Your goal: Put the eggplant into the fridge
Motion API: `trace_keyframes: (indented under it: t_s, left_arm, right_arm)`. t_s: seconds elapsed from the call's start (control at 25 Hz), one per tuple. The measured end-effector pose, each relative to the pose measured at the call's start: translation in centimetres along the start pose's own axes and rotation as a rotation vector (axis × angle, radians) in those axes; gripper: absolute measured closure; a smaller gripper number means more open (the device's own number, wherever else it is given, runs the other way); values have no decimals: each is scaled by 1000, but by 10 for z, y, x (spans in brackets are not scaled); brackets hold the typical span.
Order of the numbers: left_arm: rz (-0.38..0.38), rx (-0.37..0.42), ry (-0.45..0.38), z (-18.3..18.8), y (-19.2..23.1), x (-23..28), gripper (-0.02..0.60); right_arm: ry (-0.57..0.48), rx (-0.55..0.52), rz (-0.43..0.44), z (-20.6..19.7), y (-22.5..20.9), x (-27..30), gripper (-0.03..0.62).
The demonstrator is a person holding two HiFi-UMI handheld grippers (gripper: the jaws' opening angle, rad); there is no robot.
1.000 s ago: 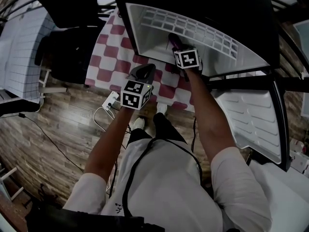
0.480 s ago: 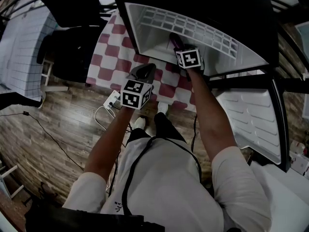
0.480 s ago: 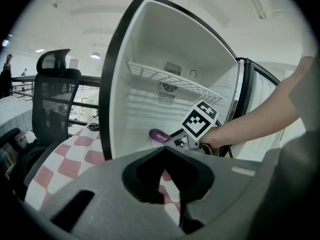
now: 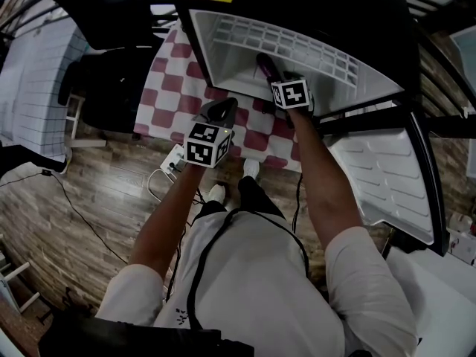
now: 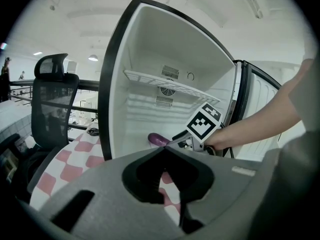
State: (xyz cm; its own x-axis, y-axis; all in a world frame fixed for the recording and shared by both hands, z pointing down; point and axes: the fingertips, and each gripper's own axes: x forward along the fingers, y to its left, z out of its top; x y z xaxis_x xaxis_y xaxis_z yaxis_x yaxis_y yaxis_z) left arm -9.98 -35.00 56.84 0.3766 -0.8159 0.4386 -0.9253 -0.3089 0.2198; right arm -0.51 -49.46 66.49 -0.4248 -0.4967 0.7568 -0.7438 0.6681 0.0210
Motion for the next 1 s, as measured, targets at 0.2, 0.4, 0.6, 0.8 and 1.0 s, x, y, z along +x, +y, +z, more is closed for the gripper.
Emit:
trace_keyframes:
  t_s: [0.2,0.4,0.6,0.8,1.0]
  left_arm:
    - [-15,17,-5,6,-6,-3,575]
    - [-31,29,-14,11,-11,-6,575]
    - [-49,43,-22,16,-15,-10,575]
    - [-65,45,-32,19,-18,-20,575]
    - [-86,32,-42,19,-21,-34,575]
  right_arm:
    - [-14,21,-9,-3,-2,-11,364]
    - [-52,50,-20,-2,-4,-27,367]
    - [-121,87,-11,5,1,-50,384]
    - [-230,118,34,7,19,-81,455]
    - [-321,192,34,-6,33,-118,518]
